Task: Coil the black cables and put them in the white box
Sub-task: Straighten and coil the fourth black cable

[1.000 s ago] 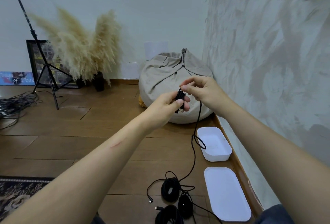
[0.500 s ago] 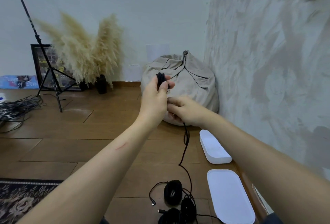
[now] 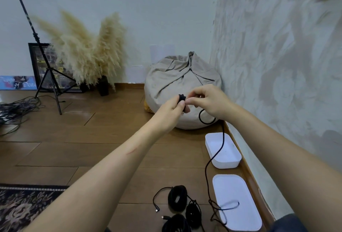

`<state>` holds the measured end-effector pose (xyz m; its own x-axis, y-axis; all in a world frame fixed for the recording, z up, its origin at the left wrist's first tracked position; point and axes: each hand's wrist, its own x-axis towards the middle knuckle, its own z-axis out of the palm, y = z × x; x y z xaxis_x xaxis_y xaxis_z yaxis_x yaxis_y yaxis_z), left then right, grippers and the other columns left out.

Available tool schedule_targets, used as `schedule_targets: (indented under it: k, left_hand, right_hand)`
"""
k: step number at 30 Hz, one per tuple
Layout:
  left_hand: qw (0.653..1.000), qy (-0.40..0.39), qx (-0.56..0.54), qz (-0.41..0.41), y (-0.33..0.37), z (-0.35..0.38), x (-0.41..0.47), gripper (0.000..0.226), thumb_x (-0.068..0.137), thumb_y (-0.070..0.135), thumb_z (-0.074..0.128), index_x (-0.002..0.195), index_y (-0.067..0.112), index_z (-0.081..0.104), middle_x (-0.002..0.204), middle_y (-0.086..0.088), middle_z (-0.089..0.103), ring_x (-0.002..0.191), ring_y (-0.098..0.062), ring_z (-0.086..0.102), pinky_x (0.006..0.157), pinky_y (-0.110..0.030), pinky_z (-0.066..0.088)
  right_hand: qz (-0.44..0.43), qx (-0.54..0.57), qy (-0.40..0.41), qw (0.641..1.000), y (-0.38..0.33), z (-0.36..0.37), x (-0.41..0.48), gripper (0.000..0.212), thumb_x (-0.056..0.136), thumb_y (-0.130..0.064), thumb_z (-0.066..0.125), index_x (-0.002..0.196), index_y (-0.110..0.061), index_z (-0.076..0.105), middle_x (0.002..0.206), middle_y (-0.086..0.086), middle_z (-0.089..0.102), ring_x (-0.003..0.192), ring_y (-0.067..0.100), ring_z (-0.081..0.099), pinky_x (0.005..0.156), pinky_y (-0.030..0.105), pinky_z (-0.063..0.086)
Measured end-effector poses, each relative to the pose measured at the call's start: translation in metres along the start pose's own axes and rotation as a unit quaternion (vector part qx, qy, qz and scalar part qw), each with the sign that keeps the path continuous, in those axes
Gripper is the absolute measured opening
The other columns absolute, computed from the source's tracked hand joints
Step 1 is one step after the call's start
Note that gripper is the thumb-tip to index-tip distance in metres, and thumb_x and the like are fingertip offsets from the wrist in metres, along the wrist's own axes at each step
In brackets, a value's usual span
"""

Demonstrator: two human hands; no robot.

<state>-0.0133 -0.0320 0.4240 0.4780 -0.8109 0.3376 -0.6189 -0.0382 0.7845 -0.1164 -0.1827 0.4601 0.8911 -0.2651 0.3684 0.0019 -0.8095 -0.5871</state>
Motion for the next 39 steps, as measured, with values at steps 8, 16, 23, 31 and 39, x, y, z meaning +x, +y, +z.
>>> schedule_targets:
  k: [8, 16, 23, 31, 39]
  left_hand:
    - [0.999, -0.012, 0.043, 0.007, -0.004, 0.004, -0.002, 0.022, 0.110, 0.021, 0.038, 0.106, 0.017, 0.059, 0.098, 0.005, 0.066, 0.099, -0.010, 0.060, 0.081, -0.022, 0.044]
    - [0.997, 0.071, 0.020, -0.017, -0.010, 0.001, -0.003, 0.025, 0.110, 0.022, 0.038, 0.110, 0.015, 0.062, 0.087, 0.008, 0.066, 0.089, -0.002, 0.063, 0.076, -0.016, 0.045]
    - [0.998, 0.061, -0.026, 0.005, 0.000, 0.005, -0.005, 0.024, 0.110, 0.019, 0.037, 0.105, 0.024, 0.060, 0.091, 0.007, 0.064, 0.087, 0.004, 0.062, 0.080, -0.010, 0.045]
    - [0.999, 0.044, -0.010, 0.002, -0.002, 0.006, -0.003, 0.026, 0.109, 0.018, 0.039, 0.104, 0.010, 0.062, 0.098, 0.007, 0.064, 0.099, -0.009, 0.062, 0.097, -0.033, 0.048]
    - [0.998, 0.003, -0.063, -0.008, 0.001, -0.002, -0.005, 0.023, 0.109, 0.013, 0.039, 0.113, 0.009, 0.062, 0.093, 0.003, 0.066, 0.091, -0.003, 0.062, 0.094, -0.025, 0.047]
  right_hand:
    - [-0.001, 0.002, 0.012, 1.000, -0.003, 0.002, 0.001, 0.013, 0.089, -0.026, 0.074, 0.081, -0.016, 0.076, 0.068, -0.014, 0.070, 0.066, -0.002, 0.059, 0.064, 0.017, 0.042]
    - [0.020, -0.002, 0.006, 1.000, 0.005, -0.002, -0.001, 0.015, 0.100, -0.017, 0.058, 0.102, -0.023, 0.071, 0.085, 0.004, 0.066, 0.077, 0.014, 0.057, 0.077, 0.034, 0.047]
    - [0.034, 0.056, 0.006, 0.998, 0.001, 0.000, -0.002, 0.031, 0.104, -0.007, 0.046, 0.116, -0.016, 0.072, 0.086, 0.001, 0.067, 0.067, -0.003, 0.052, 0.066, 0.012, 0.043]
    - [0.021, 0.127, 0.022, 0.991, 0.001, 0.004, -0.003, 0.029, 0.101, 0.004, 0.044, 0.114, 0.000, 0.069, 0.102, 0.013, 0.073, 0.077, -0.008, 0.061, 0.073, 0.011, 0.048]
    - [0.011, 0.117, 0.024, 0.993, 0.003, 0.008, 0.002, 0.028, 0.101, -0.001, 0.046, 0.106, -0.010, 0.072, 0.097, 0.009, 0.073, 0.083, 0.004, 0.060, 0.076, 0.019, 0.049]
